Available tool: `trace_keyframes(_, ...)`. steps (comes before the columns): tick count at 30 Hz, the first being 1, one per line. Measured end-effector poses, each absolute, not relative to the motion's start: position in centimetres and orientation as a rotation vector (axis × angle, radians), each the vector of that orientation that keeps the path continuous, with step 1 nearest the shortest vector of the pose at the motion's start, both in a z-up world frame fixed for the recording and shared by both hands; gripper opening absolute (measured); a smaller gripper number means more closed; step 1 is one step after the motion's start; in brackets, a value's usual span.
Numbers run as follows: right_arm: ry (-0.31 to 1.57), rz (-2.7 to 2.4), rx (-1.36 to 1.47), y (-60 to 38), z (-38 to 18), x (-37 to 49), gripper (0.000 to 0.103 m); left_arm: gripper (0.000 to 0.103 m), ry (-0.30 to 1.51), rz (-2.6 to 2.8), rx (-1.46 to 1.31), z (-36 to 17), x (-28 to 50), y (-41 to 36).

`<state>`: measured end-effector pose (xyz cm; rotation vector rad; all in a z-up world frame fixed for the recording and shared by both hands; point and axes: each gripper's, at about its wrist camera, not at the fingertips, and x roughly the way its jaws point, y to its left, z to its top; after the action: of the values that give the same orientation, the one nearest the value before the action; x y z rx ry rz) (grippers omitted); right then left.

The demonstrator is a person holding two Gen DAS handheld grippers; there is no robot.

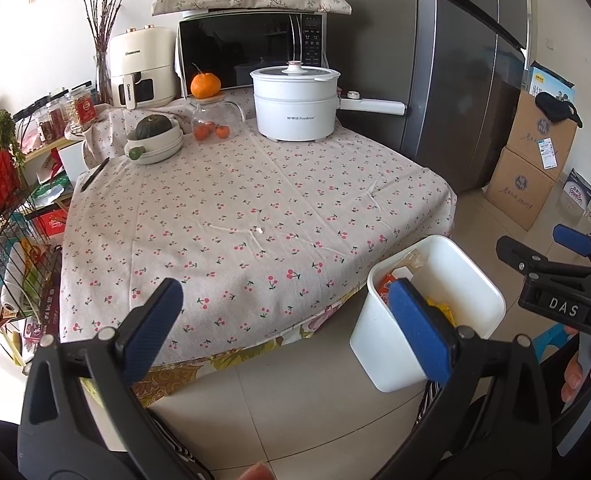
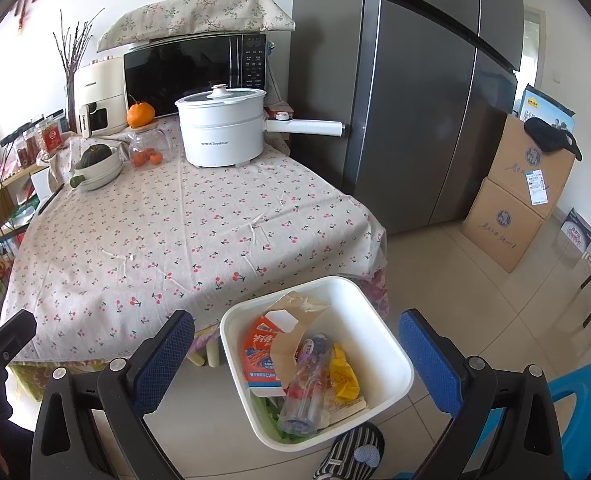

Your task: Collect trash

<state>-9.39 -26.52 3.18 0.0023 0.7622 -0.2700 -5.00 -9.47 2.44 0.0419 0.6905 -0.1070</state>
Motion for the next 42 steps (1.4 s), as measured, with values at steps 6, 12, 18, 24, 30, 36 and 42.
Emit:
trace_keyframes(6,0.762,-0.270,0.002,-26.5,3.2,-9.4,0.103,0.102,0.697,-0.109,0.035,2.4,-5.0,-9.6)
trace_keyframes(12,0.762,-0.271,0.003,-26.6,3.2,-9.4,0.103,0.102,0.697,-0.111,0.033,2.4,-5.0,-9.9)
trace_keyframes(18,0.763,-0.270,0.002,-26.6,3.2,-9.4,0.103,0.102,0.698,-0.111,0.031,2.4,-5.0,-9.9)
trace_keyframes(24,0.763,-0.270,0.001,-26.7,3.2,-9.4,0.103,0.102,0.701,-0.118,0.036,2.4,-5.1,-10.2)
trace_keyframes(30,0.763,-0.271,0.000,-26.7,3.2,-9.4,0.103,0.102,0.702,-0.144,0.020,2.6,-5.2,-10.3)
trace_keyframes(36,0.764,-0.270,0.000,-26.7,3.2,-9.4,0.103,0.102,0.708,-0.155,0.017,2.5,-5.2,-10.5)
trace_keyframes(42,0.763,-0.271,0.000,-26.7,3.2,-9.4,0.103,0.102,0.702,-0.164,0.014,2.6,-5.2,-10.4)
